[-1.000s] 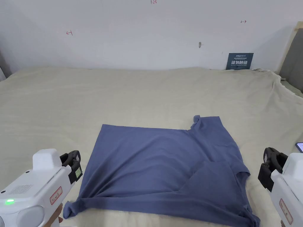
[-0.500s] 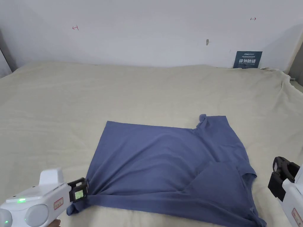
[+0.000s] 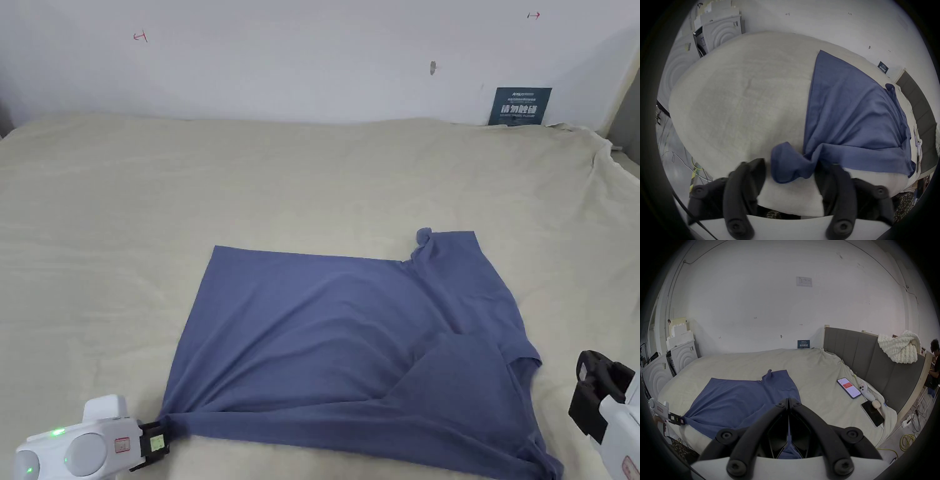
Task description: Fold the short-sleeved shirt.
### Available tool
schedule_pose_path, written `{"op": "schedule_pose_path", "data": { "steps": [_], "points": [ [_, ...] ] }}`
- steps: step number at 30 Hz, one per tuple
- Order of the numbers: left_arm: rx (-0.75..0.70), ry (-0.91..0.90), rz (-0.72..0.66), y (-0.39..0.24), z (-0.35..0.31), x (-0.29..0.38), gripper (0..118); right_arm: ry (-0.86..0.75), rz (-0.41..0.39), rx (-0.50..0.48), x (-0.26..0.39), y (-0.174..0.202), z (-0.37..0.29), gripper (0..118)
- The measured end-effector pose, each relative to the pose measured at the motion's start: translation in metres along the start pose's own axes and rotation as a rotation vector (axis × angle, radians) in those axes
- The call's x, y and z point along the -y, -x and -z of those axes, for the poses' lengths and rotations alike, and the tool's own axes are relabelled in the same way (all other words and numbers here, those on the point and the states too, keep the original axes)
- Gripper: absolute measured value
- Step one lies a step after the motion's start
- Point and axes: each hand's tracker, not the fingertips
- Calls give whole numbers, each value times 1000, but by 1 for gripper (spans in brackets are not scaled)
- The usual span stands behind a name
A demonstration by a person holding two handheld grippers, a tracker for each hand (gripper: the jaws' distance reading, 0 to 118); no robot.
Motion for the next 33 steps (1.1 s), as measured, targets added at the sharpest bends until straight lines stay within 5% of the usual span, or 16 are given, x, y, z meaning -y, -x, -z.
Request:
{"op": "schedule_pose_path", "data": {
  "steps": [3, 7, 11, 12, 15, 17, 21, 23, 24, 25, 33],
  "points": [
    [106, -47, 36, 1, -3, 2, 14, 24, -1, 3, 5, -4, 3, 0],
    [31, -81, 129, -12, -15, 0, 12, 115, 1, -2, 20, -14, 17, 0],
    [73, -112, 85, -3, -23, -6, 11, 310, -27, -9, 50, -24, 48, 4],
    [82, -113, 81, -2, -26, -8, 11, 364, -40, -16, 59, -25, 56, 12],
    [91, -130, 90, -1, -33, -14, 11, 471, -41, -37, 84, -27, 73, 61],
    [93, -139, 100, -2, -35, -16, 11, 492, -42, -34, 96, -26, 77, 68],
    [91, -136, 123, -5, -31, -20, 11, 540, -44, -25, 117, -28, 86, 64],
    [90, -130, 123, -7, -33, -18, 11, 550, -21, -47, 123, -32, 89, 33],
    [91, -129, 120, -7, -34, -18, 11, 555, -6, -57, 124, -34, 89, 7],
    [93, -128, 117, -6, -34, -18, 11, 546, 15, -70, 124, -35, 87, 2],
    [116, -133, 75, -3, -34, -25, 11, 464, 94, -99, 101, -48, 74, 2]
  ]
}}
